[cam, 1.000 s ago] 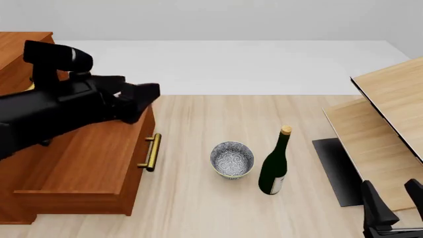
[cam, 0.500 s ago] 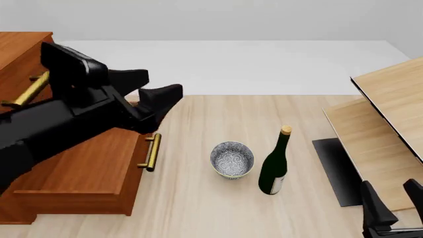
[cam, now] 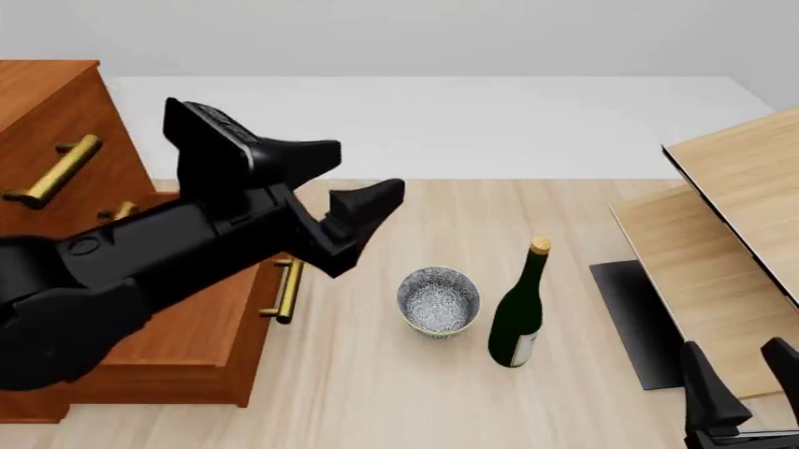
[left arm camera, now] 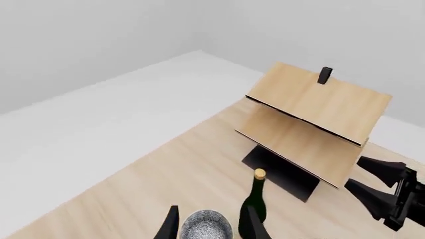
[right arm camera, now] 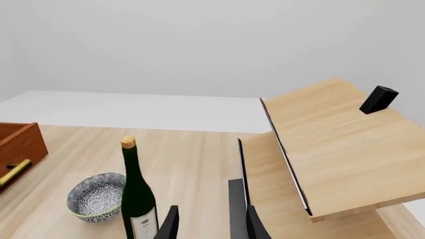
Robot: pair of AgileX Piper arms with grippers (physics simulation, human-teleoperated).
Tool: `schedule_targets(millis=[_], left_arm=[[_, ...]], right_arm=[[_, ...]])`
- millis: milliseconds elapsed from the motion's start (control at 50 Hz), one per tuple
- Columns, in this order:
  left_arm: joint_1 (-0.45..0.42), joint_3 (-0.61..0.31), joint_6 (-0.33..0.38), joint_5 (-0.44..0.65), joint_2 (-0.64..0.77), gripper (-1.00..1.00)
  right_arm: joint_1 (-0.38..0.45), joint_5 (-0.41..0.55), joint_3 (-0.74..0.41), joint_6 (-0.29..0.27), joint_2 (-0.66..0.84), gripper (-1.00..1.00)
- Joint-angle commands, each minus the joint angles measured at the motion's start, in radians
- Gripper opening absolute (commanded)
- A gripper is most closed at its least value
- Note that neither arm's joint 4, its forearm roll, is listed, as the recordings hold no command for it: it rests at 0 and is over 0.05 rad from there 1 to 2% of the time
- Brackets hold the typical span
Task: Put the wine bottle in the bottom drawer of the cabinet.
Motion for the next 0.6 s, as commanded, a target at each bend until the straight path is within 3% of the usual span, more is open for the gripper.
schedule_targets(millis=[20,600], left_arm=[[-0.051,-0.003,0.029,-0.054,0.056,1.0],[-0.169,-0.1,0.093,-0.078,0.216,1.0]], right_arm=[[0.001,0.003,0.0,0.002,-0.001,1.0],[0.011,0.0,0.001,0.001,0.008,1.0]])
